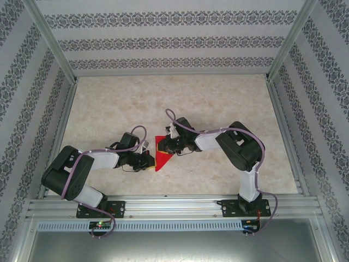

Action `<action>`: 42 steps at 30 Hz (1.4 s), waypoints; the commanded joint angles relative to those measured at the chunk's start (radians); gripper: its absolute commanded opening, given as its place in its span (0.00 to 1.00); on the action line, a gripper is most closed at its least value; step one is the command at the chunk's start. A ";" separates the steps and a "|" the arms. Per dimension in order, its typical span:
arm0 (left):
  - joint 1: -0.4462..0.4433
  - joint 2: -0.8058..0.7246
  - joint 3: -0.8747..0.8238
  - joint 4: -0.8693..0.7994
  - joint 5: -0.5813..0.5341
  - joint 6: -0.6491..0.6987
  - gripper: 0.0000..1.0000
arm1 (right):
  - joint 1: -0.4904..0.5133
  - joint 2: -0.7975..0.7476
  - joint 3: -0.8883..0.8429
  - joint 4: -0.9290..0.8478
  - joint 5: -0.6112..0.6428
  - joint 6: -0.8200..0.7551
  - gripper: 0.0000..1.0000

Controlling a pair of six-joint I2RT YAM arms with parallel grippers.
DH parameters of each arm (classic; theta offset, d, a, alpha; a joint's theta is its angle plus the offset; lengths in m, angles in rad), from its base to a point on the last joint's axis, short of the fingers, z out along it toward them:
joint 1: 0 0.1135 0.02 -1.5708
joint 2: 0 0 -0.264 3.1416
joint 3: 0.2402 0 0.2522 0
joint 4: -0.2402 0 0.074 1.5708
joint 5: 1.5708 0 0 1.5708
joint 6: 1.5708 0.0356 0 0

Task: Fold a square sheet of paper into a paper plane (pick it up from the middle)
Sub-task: Fourth fold the wing at the center of the table.

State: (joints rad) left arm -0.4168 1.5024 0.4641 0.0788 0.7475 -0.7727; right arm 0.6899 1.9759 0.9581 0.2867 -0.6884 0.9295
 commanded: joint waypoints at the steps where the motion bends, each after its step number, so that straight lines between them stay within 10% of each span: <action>1: 0.006 -0.009 -0.025 -0.017 0.004 0.003 0.04 | 0.011 0.036 0.007 -0.029 0.017 -0.026 0.19; 17: 0.006 -0.145 -0.014 -0.071 0.000 0.001 0.23 | 0.012 0.041 -0.005 -0.039 0.024 -0.031 0.19; 42: 0.004 -0.043 0.000 0.005 0.056 -0.015 0.16 | 0.020 0.052 -0.002 -0.037 0.030 -0.027 0.19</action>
State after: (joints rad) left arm -0.4168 1.4422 0.4492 0.0494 0.7708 -0.7845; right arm 0.6983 1.9888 0.9604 0.2878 -0.6933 0.9173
